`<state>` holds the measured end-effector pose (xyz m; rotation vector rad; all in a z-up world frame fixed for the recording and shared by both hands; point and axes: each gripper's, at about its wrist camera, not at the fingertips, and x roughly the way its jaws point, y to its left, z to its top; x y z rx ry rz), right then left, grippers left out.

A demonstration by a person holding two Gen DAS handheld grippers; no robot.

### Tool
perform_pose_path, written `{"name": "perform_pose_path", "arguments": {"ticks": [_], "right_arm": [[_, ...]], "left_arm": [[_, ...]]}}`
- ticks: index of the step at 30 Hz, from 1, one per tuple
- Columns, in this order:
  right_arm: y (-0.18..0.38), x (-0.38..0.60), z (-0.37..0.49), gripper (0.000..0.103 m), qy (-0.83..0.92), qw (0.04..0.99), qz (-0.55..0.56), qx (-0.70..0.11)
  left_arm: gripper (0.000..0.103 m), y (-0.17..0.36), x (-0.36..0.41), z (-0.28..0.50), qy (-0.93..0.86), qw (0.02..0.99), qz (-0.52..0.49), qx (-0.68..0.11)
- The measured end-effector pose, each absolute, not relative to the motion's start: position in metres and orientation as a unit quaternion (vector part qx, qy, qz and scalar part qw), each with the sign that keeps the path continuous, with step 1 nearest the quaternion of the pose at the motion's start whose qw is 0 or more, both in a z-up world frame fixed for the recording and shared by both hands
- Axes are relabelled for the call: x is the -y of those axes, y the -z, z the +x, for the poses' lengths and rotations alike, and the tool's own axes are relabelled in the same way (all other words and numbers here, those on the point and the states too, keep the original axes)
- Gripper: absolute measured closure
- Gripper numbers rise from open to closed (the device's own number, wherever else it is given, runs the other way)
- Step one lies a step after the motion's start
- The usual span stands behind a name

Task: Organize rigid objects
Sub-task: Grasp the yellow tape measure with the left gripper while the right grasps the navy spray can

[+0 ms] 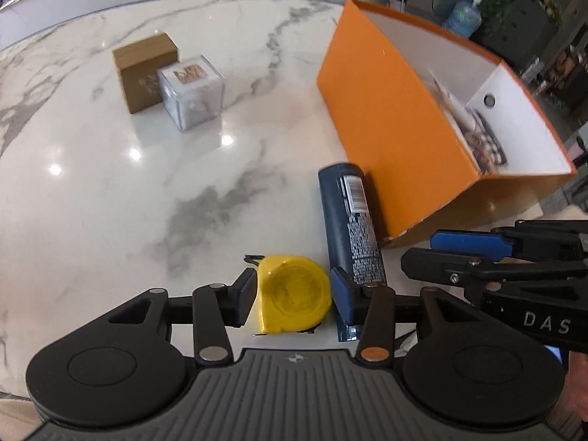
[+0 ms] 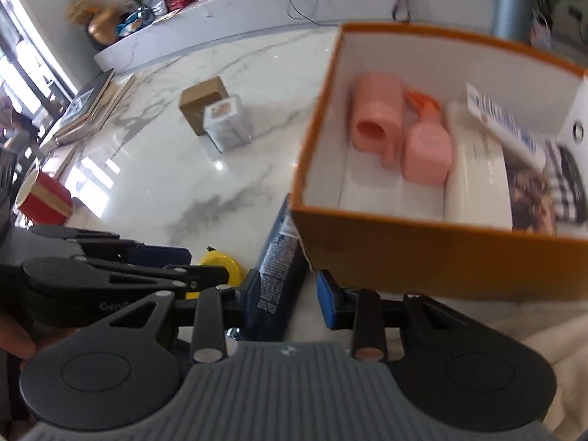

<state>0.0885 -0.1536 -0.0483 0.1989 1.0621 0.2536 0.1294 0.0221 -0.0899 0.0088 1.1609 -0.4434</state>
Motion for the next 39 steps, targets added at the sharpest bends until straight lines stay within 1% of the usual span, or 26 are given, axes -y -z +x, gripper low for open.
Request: {"name": "perform_pose_path", "arguments": {"ticks": [5, 11, 13, 17, 23, 24, 25, 27, 31, 39], "right_arm": [[0.056, 0.160, 0.093, 0.068, -0.120, 0.842, 0.128, -0.510], [0.065, 0.162, 0.097, 0.068, -0.119, 0.835, 0.147, -0.517], [0.067, 0.161, 0.099, 0.068, -0.115, 0.834, 0.151, -0.518], [0.072, 0.162, 0.104, 0.068, -0.109, 0.829, 0.162, -0.524], [0.079, 0.149, 0.108, 0.067, -0.114, 0.823, 0.155, -0.534], [0.079, 0.147, 0.109, 0.065, -0.113, 0.824, 0.153, -0.534], [0.080, 0.144, 0.111, 0.058, -0.113, 0.824, 0.151, -0.535], [0.081, 0.137, 0.113, 0.055, -0.111, 0.824, 0.142, -0.537], [0.087, 0.130, 0.119, 0.060, -0.100, 0.826, 0.133, -0.539], [0.093, 0.132, 0.124, 0.060, -0.097, 0.822, 0.152, -0.540]], "left_arm": [[0.044, 0.097, -0.012, 0.130, 0.205, 0.809, 0.034, -0.550], [0.043, 0.108, -0.013, 0.137, 0.192, 0.794, 0.019, -0.576], [0.045, 0.109, -0.012, 0.137, 0.188, 0.798, 0.023, -0.572], [0.046, 0.108, -0.015, 0.138, 0.174, 0.800, 0.016, -0.574], [0.046, 0.107, -0.046, 0.144, 0.100, 0.808, -0.050, -0.578], [0.046, 0.107, -0.049, 0.144, 0.093, 0.810, -0.056, -0.577], [0.046, 0.107, -0.050, 0.144, 0.088, 0.811, -0.059, -0.575], [0.046, 0.106, -0.049, 0.142, 0.084, 0.813, -0.054, -0.573], [0.046, 0.106, -0.048, 0.141, 0.081, 0.815, -0.052, -0.571], [0.045, 0.105, -0.050, 0.143, 0.075, 0.818, -0.058, -0.568]]}}
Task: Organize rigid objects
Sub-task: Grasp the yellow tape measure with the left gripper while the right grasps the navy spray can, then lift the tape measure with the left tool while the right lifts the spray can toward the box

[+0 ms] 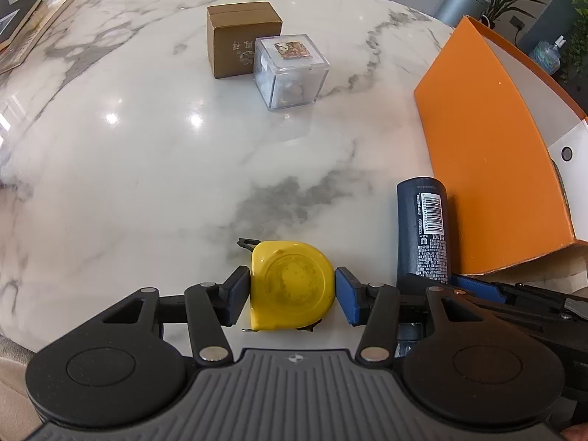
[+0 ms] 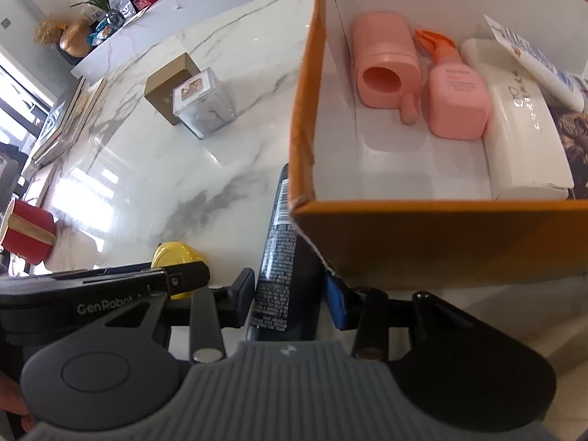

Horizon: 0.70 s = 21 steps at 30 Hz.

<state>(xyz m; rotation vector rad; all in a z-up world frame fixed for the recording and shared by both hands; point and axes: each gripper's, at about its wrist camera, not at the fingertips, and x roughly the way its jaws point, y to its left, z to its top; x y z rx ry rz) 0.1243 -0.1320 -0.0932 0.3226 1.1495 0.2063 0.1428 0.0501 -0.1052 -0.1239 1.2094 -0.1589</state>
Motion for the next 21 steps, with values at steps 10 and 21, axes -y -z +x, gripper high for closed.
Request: {"name": "perform_pose_path", "arguments": {"ticks": [10, 21], "right_arm": [[0.091, 0.122, 0.118, 0.062, -0.118, 0.832, 0.092, -0.535], [0.093, 0.094, 0.120, 0.059, -0.144, 0.837, 0.004, -0.527]], "left_arm": [[0.046, 0.103, -0.051, 0.141, 0.058, 0.823, -0.055, -0.563], [0.044, 0.105, -0.049, 0.142, 0.042, 0.823, -0.035, -0.565]]}}
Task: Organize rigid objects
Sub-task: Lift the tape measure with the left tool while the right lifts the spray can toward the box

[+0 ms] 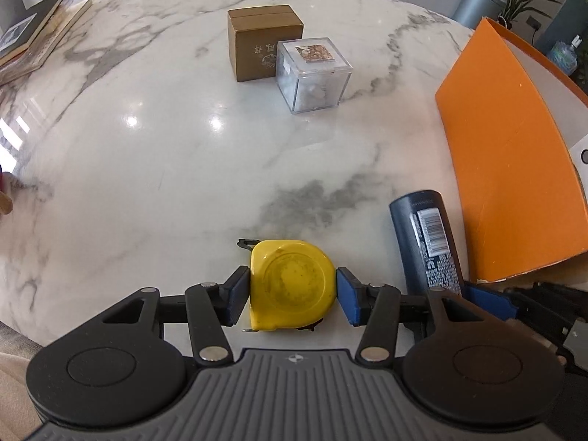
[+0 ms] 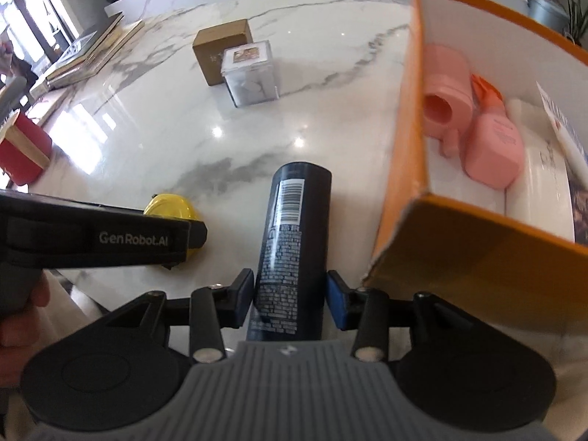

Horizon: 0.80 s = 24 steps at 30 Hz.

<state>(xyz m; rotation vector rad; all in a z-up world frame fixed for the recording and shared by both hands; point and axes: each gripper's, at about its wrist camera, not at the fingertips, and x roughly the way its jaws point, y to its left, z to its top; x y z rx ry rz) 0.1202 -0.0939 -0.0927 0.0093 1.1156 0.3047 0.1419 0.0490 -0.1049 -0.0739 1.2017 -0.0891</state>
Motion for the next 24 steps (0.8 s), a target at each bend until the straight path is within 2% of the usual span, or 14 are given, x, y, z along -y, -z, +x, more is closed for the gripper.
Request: {"name": "perform_pose_path", "arguments": {"ticks": [3, 6, 8, 24], "right_arm": [[0.093, 0.090, 0.123, 0.059, -0.148, 0.839, -0.002, -0.524], [0.093, 0.088, 0.124, 0.061, -0.151, 0.838, -0.012, -0.524], [0.092, 0.088, 0.124, 0.061, -0.155, 0.837, -0.012, -0.525], [0.062, 0.112, 0.108, 0.062, -0.185, 0.833, 0.030, -0.521]], "left_arm": [[0.039, 0.106, -0.045, 0.141, 0.047, 0.824, -0.023, -0.565], [0.041, 0.106, -0.043, 0.141, 0.049, 0.824, -0.015, -0.564], [0.046, 0.105, -0.043, 0.140, 0.046, 0.826, -0.015, -0.562], [0.047, 0.092, -0.054, 0.135, 0.106, 0.837, -0.086, -0.531]]}}
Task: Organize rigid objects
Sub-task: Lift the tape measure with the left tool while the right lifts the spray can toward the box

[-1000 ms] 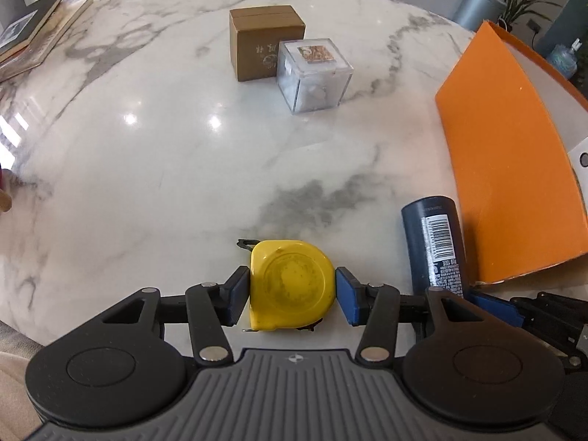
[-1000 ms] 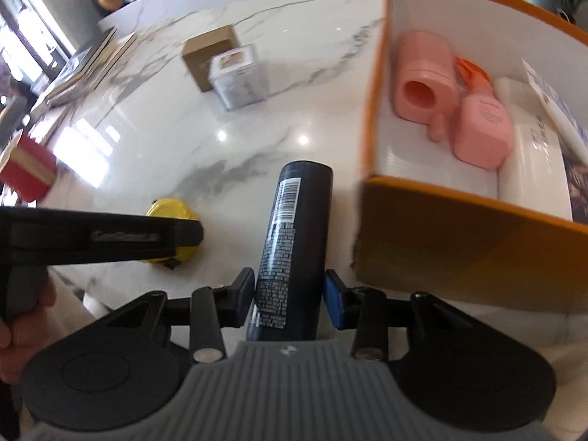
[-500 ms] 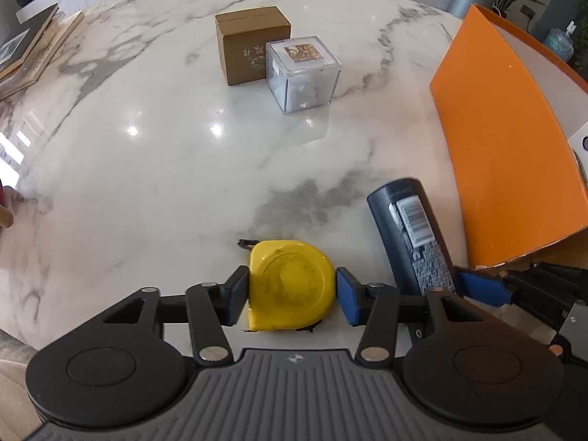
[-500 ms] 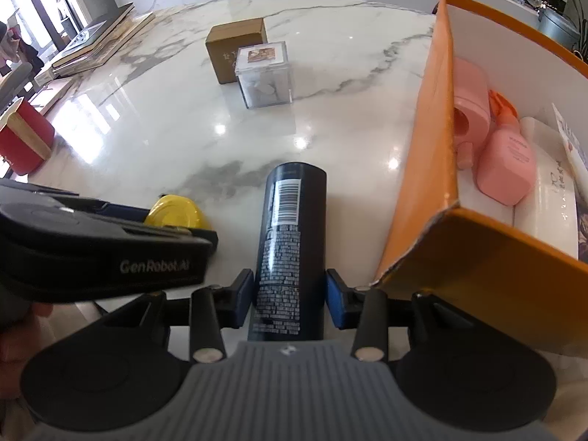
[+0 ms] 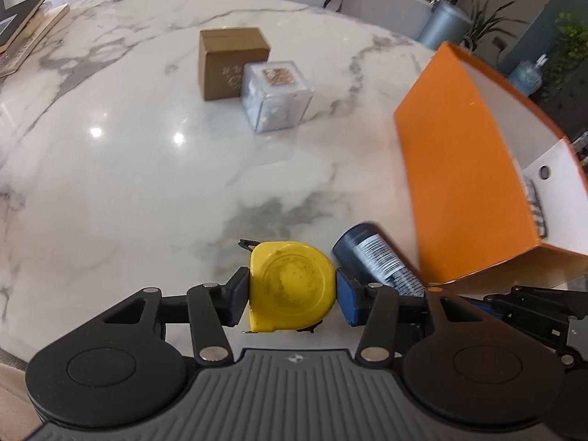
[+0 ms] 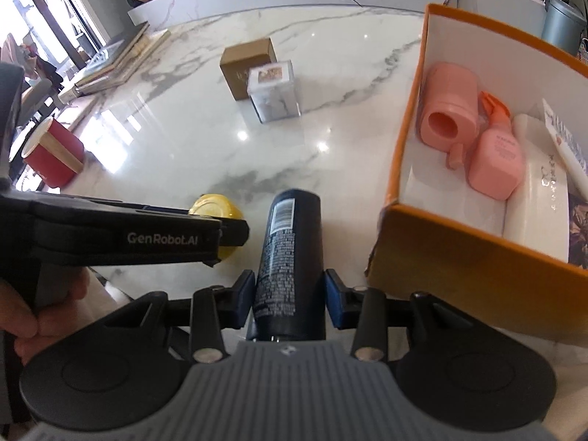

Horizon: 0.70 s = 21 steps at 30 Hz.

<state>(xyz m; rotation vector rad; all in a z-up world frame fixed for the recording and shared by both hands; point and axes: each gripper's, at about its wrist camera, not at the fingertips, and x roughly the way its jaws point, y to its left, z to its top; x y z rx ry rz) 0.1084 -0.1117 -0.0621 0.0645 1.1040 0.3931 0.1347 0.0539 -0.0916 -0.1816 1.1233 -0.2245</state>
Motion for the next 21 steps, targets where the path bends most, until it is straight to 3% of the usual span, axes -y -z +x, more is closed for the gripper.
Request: {"name": "perform_pose_path", "arguments": {"ticks": [12, 21], "right_arm": [[0.045, 0.118, 0.101, 0.065, -0.206, 0.838, 0.039, -0.504], [0.077, 0.100, 0.114, 0.068, -0.211, 0.810, -0.018, -0.548]], "left_arm": [[0.047, 0.072, -0.063, 0.130, 0.120, 0.831, -0.128, -0.527], [0.047, 0.086, -0.064, 0.131, 0.103, 0.817, -0.129, -0.553]]}}
